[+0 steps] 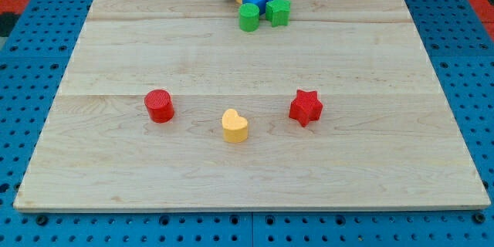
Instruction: Place the yellow hexagon on top of the blue blocks
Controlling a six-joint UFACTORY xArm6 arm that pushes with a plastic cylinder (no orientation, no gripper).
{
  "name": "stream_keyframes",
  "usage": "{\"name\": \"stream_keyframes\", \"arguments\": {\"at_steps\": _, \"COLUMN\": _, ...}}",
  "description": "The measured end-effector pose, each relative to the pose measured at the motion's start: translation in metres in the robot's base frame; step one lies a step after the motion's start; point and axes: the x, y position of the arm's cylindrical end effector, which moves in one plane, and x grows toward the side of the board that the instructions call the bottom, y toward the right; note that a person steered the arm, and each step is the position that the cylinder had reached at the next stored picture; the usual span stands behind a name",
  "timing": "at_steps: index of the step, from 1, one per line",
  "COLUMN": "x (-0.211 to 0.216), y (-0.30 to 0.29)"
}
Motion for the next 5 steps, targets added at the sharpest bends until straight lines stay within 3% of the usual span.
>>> {"name": "stream_keyframes", "arguments": {"at_steps": 3, "x": -0.001, "y": 0.029}}
{"name": "stream_keyframes", "arguments": {"at_steps": 5, "x": 0.000, "y": 0.011}}
